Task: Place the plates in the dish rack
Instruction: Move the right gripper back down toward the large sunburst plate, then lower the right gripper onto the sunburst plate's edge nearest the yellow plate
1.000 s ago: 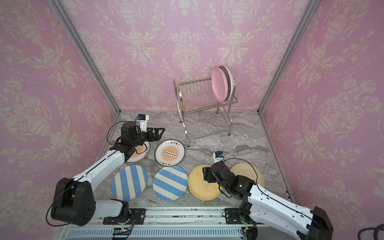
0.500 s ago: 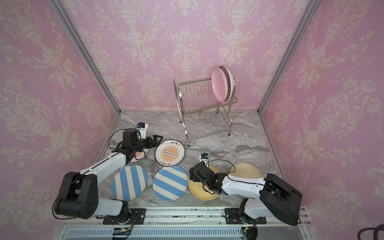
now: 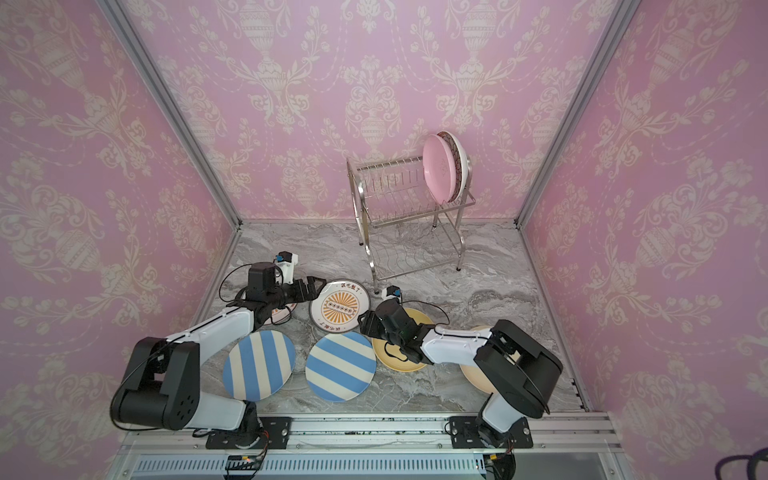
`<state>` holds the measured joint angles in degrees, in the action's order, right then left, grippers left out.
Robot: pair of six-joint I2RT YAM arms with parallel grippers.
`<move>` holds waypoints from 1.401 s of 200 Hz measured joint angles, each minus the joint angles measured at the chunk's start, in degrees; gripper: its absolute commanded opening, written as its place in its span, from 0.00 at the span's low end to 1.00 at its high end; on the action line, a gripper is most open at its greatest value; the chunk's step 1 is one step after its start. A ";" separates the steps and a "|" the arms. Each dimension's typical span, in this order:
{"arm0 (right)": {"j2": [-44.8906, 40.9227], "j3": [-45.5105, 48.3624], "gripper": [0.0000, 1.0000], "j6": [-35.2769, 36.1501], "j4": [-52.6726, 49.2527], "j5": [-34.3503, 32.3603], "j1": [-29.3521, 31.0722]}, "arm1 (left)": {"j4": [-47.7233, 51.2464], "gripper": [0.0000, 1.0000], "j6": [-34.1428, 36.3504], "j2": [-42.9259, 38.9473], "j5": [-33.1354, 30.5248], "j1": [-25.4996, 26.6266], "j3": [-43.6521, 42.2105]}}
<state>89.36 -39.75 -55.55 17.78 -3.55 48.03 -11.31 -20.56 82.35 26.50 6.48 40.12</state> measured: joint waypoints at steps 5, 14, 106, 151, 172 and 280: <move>-1.03 0.02 0.67 0.00 -1.62 -0.26 0.00 | -0.28 0.99 0.00 0.00 0.07 0.00 -0.07; -3.04 0.09 0.67 0.07 -4.33 -0.76 0.00 | -0.61 0.99 0.00 0.00 0.13 0.00 -0.11; -4.98 -11.39 0.65 9.99 -19.15 -2.75 0.04 | -1.44 0.99 -0.57 0.83 1.73 -1.14 -0.22; 4.46 -12.74 0.63 10.80 -15.45 1.84 -3.50 | -4.07 0.99 -2.60 0.83 3.19 -1.11 -3.32; 6.36 -14.01 0.63 10.82 -14.47 2.95 -3.56 | -3.74 0.99 -2.67 0.83 3.19 -1.11 -4.31; 15.43 -20.46 0.60 13.84 -12.74 5.49 -6.49 | -2.80 0.99 -2.29 0.79 3.19 -1.11 -4.83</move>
<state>104.79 -60.20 -41.71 5.04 1.93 41.54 -14.11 -22.85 83.13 29.69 5.37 35.29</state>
